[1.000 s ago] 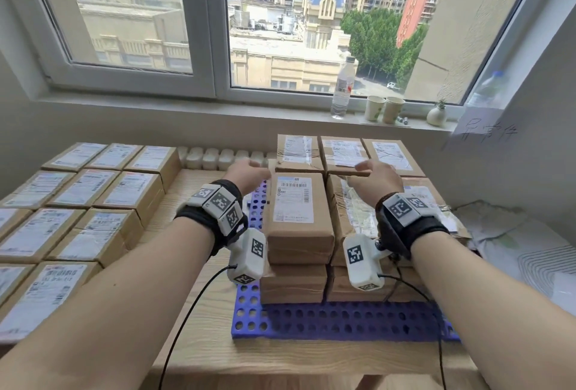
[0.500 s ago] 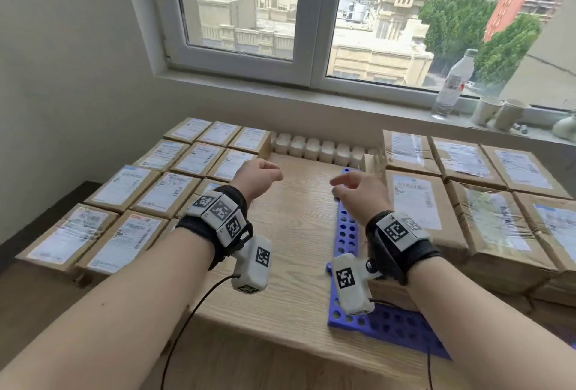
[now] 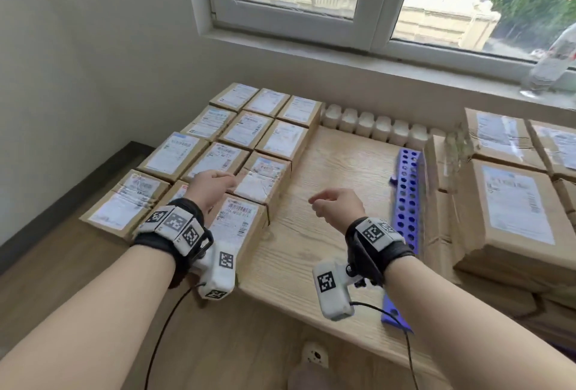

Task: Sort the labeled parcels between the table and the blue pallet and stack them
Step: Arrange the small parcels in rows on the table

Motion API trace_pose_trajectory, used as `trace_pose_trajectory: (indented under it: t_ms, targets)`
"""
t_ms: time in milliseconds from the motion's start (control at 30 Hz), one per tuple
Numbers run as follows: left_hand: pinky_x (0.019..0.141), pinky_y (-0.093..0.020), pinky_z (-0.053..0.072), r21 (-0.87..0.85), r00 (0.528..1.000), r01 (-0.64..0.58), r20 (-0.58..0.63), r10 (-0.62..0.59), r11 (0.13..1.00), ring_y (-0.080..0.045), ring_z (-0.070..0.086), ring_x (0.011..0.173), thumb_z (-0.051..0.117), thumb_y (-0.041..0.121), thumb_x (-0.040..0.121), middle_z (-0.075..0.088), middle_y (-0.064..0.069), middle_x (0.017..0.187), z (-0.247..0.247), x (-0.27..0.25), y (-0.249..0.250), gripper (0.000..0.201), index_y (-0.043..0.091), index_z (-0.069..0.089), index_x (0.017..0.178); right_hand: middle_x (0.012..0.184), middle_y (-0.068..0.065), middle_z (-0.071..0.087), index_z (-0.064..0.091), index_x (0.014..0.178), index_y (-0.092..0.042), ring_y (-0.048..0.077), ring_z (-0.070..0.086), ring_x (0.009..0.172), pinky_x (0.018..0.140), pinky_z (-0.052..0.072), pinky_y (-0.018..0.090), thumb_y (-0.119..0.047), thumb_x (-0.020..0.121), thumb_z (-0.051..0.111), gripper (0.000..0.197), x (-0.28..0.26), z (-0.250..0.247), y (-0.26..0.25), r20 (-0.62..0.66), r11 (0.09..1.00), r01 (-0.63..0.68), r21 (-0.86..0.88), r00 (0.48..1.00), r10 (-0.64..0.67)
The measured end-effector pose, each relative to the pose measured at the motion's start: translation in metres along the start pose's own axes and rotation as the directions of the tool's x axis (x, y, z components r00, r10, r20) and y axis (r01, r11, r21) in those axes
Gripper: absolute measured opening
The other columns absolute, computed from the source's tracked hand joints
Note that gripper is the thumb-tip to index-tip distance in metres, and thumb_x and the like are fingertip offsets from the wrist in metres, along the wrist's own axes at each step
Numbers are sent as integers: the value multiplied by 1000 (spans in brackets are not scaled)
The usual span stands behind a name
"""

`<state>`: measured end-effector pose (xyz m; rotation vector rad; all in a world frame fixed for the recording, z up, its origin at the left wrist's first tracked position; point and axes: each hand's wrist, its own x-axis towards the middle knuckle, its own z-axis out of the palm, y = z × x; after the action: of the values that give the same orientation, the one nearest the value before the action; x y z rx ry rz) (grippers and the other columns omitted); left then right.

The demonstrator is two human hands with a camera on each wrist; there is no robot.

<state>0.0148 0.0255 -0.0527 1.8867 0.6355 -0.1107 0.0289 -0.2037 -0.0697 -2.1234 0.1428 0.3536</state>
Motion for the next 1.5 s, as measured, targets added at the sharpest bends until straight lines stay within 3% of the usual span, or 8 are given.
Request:
trace_pose_trajectory:
  t_ms: [133,300,500,767,1033,1167,1300,1500]
  targets:
    - [93,-33,39,39,998,64,-22,-63,997,-21,51,112,61,17,89,59,-5,120,-14,14,-12,25,10,64,113,81,7,73,69,70,-25,21,70,83,84,55,37,-11,78,61,18,24,27,4,146,997,-68,21,987,65]
    - [95,-35,41,101,994,105,8,-106,989,-21,53,112,58,20,92,60,-4,118,-16,34,-18,25,13,62,116,86,7,69,69,89,-11,16,63,74,64,48,25,-11,85,57,13,48,58,10,284,985,-168,35,947,151]
    - [101,-39,45,115,989,93,100,-105,989,-21,54,111,59,16,91,60,-5,115,-14,53,-31,25,13,60,115,84,3,70,68,80,-17,13,65,71,72,53,29,-20,85,64,7,48,93,14,345,965,-262,17,908,240]
    - [102,-42,45,92,977,62,199,-79,994,-20,54,112,59,16,90,60,-2,112,-26,60,-43,22,16,61,112,89,8,70,67,96,-11,18,67,72,76,57,34,-34,81,70,28,30,123,13,275,902,-421,100,882,382]
    - [102,-41,44,173,931,57,347,-115,983,-22,48,119,61,22,90,50,-7,134,-24,57,-46,49,13,46,136,92,15,72,63,104,-6,21,70,69,71,58,33,-32,85,64,32,13,121,13,238,858,-496,132,856,458]
    - [95,-38,47,255,890,76,419,-181,964,-25,45,127,57,26,93,44,-9,142,-17,48,-50,60,10,33,145,94,17,71,61,108,-4,23,72,72,70,60,32,-32,87,63,35,1,114,19,226,840,-519,161,848,480]
    - [88,-44,53,343,842,103,470,-266,934,-28,53,119,61,31,89,54,-10,134,-11,35,-60,57,8,44,138,95,16,71,60,111,-4,23,72,73,71,60,33,-32,89,62,36,-12,106,26,212,825,-533,187,842,496]
    - [93,-48,51,372,829,41,505,-239,928,-28,50,122,61,30,90,52,-9,137,2,18,-55,55,8,46,138,96,16,70,60,115,-7,21,70,71,74,60,32,-24,88,62,32,-28,97,29,159,838,-509,193,860,486]
